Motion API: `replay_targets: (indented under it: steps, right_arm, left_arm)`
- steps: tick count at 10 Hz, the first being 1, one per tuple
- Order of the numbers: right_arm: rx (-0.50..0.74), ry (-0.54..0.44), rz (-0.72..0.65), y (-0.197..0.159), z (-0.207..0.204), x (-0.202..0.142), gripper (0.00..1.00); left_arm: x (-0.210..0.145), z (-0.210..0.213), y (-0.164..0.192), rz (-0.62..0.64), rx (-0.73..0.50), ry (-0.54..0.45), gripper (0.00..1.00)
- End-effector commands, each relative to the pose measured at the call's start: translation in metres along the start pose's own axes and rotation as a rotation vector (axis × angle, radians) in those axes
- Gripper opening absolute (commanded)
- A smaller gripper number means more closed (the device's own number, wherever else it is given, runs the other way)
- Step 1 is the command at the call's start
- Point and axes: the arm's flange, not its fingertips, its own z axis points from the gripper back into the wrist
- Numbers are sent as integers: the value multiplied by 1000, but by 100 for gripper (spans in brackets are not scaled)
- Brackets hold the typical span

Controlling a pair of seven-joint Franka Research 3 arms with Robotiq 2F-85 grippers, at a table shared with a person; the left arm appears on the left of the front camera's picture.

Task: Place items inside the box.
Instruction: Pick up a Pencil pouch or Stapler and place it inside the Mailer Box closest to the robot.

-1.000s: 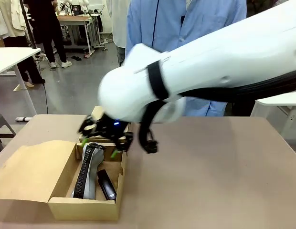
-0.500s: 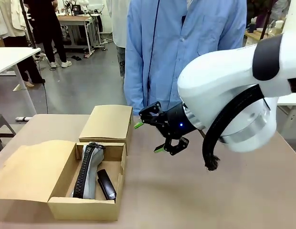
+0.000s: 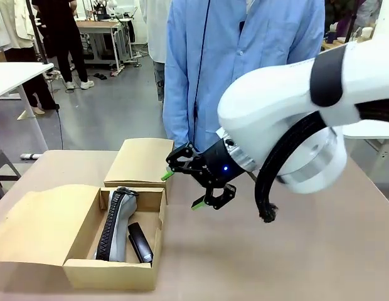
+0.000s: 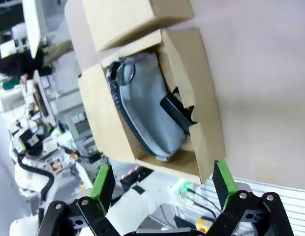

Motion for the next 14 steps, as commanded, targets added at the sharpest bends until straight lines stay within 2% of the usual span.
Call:
replay_targets:
  steps: [1, 2, 3, 4, 5, 6, 8, 9, 10, 11, 14]
  right_arm:
    - [105, 47, 6, -33, 81, 35, 100]
    - [116, 146, 4, -67, 131, 52, 100]
    - [197, 204, -53, -107, 174, 72, 100]
    - [313, 313, -45, -154, 211, 89, 100]
    - [464, 402, 38, -196, 237, 101, 100]
    - [611, 384, 51, -238, 258, 115, 100]
    - [933, 258, 40, -323, 279, 133, 100]
    - [1005, 216, 56, -350, 273, 135, 100]
    - [1011, 168, 22, -354, 259, 139, 100]
    - [941, 195, 18, -339, 293, 101, 100]
    - [941, 195, 18, -339, 293, 101, 100]
  left_arm:
    - [-1, 0, -2, -19, -18, -8, 100]
    - [-1, 0, -2, -19, -18, -8, 100]
    - [-1, 0, -2, -19, -18, -8, 100]
    - [-1, 0, -2, -19, -18, -8, 100]
    - [-1, 0, -2, -19, -18, -8, 100]
    - [-1, 0, -2, -19, -18, -8, 100]
    - [-1, 0, -2, -19, -18, -8, 100]
    - [-1, 0, -2, -19, -18, -8, 100]
    - [-1, 0, -2, -19, -18, -8, 100]
    - [-1, 0, -2, -19, -18, -8, 100]
    - [-1, 0, -2, -19, -18, -8, 100]
